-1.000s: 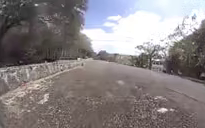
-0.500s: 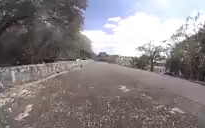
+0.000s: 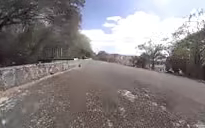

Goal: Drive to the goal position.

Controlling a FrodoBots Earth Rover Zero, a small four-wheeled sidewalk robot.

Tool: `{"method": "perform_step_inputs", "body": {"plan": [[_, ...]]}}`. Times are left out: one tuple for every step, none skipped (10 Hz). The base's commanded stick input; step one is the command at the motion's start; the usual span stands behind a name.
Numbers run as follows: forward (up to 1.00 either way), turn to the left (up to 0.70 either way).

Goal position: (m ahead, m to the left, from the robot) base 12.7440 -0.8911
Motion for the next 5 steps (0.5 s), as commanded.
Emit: {"method": "perform_step_inputs", "body": {"plan": [[0.85,0.05],[0.85,0.18],[0.85,0.30],[0.85,0.21],[0.85,0.10]]}}
